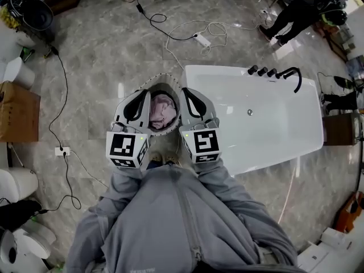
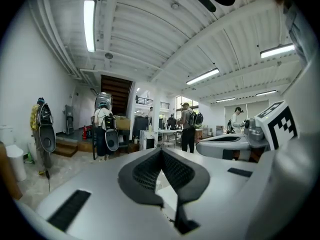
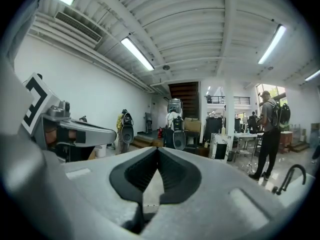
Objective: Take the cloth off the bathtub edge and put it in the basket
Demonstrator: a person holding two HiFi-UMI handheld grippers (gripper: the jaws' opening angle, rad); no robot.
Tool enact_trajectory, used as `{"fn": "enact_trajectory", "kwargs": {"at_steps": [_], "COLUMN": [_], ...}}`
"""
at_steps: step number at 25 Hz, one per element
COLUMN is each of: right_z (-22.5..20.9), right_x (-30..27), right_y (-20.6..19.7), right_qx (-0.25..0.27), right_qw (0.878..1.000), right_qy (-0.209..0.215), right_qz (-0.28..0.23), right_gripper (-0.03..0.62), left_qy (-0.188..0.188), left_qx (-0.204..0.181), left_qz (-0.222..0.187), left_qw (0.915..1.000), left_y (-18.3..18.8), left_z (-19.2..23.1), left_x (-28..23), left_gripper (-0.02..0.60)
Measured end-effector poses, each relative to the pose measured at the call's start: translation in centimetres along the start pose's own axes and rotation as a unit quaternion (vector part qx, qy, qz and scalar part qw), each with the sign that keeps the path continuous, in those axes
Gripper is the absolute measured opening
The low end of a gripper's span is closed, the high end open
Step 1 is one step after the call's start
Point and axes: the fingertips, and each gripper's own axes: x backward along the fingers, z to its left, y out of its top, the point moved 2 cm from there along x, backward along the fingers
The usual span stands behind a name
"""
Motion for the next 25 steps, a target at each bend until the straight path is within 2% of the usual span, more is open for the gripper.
{"fn": "enact_trajectory", "kwargs": {"at_steps": [4, 10, 25], "right_z": [0.1, 1.1, 1.4], "right_x": [0.5, 0.9, 1.1], "right_y": [1.9, 2.8, 3.0], "right_qx": [-0.003, 0.01, 0.013], "right_qw": [1.0, 0.999, 0.999], "right_qy": [-0.003, 0.009, 0.02], "right_qz": [-0.028, -0.038, -0.049], "right_gripper": [0.005, 0.005, 0.005], "left_qy": [0.02, 0.036, 0.025], "left_qx": [-0.009, -0.016, -0.03], "left_qz": [-0.03, -0.043, -0.053], "left_qw": [0.9993, 0.9983, 0.9978], "left_y": [2.0, 2.6, 2.7], "left_z": [-0.1, -0.2, -1.4], "left_x": [1.3, 2.4, 2.2], "left_gripper": [0.006, 0.006, 0.006]}}
